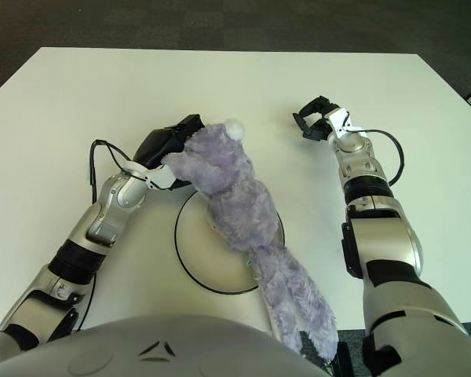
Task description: Put the doll into the plate.
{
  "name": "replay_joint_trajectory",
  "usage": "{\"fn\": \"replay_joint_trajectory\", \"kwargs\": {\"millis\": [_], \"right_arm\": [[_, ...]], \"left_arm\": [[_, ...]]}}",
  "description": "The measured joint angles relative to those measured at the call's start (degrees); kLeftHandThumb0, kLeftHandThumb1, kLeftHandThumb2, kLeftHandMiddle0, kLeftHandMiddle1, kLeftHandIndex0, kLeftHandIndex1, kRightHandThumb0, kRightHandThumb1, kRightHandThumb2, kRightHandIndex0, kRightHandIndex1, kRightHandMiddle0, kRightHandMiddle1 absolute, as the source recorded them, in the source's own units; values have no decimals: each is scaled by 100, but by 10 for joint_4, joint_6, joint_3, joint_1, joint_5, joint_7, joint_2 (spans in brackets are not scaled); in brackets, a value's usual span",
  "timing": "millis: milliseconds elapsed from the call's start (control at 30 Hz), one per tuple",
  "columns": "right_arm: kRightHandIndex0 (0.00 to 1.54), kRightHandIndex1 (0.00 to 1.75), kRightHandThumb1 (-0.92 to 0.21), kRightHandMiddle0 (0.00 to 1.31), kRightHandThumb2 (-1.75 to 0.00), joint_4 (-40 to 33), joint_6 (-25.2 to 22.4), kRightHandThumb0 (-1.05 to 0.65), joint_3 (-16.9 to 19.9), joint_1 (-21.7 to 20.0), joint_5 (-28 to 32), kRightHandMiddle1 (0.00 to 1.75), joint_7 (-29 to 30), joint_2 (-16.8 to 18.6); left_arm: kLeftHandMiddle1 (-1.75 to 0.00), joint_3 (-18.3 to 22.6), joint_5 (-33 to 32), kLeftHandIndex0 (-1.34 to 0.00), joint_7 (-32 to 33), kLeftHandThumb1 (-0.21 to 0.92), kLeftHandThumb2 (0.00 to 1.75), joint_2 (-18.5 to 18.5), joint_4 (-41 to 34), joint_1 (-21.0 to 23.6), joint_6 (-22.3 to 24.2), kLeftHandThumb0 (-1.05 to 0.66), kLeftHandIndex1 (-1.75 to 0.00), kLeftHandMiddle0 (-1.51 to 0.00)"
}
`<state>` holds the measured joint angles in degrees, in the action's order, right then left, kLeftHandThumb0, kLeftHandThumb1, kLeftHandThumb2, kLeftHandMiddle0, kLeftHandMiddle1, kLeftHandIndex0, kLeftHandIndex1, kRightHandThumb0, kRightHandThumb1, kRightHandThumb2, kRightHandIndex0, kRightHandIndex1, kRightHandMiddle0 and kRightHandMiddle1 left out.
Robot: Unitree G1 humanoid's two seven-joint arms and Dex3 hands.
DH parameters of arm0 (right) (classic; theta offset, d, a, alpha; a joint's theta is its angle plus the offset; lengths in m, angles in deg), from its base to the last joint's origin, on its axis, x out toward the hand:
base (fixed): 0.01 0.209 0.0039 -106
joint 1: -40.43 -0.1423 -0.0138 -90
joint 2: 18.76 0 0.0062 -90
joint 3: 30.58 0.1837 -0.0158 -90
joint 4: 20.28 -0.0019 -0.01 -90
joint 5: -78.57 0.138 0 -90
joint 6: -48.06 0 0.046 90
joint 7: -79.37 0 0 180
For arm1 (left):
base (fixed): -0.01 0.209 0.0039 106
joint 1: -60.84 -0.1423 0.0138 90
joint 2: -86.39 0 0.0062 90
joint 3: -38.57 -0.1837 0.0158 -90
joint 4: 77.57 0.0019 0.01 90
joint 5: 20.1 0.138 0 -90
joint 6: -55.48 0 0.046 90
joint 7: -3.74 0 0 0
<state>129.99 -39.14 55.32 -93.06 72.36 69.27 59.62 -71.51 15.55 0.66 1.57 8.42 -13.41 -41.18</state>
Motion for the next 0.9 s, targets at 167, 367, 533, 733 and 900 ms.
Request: {"fn": "replay_joint_trajectory", "kwargs": {"millis": [167,367,533,733,900], "right_arm": [[20,175,-77,18,-77,0,0,-1,-2,0,0,175,0,-1],[20,175,-77,18,-78,-1,0,-1,-6,0,0,175,0,-2],[20,175,-77,18,-77,-1,0,-1,-8,0,0,175,0,-2],[19,175,-78,17,-76,-1,0,-1,-9,-1,0,175,0,-2],[22,175,-73,20,-83,-4,0,-1,-12,-1,0,175,0,-1]], "left_arm": [[-163,1,-4,-56,0,9,154,12,-24,0,0,0,-175,-82],[-161,1,-4,-55,0,10,153,23,-53,1,2,0,-175,-82],[-162,1,-2,-55,0,10,152,28,-72,1,3,0,-175,-81],[-163,-1,11,-55,0,11,152,36,-99,0,13,0,-175,-80],[-164,-3,17,-56,-3,9,154,38,-142,-15,24,0,-175,-81]]}}
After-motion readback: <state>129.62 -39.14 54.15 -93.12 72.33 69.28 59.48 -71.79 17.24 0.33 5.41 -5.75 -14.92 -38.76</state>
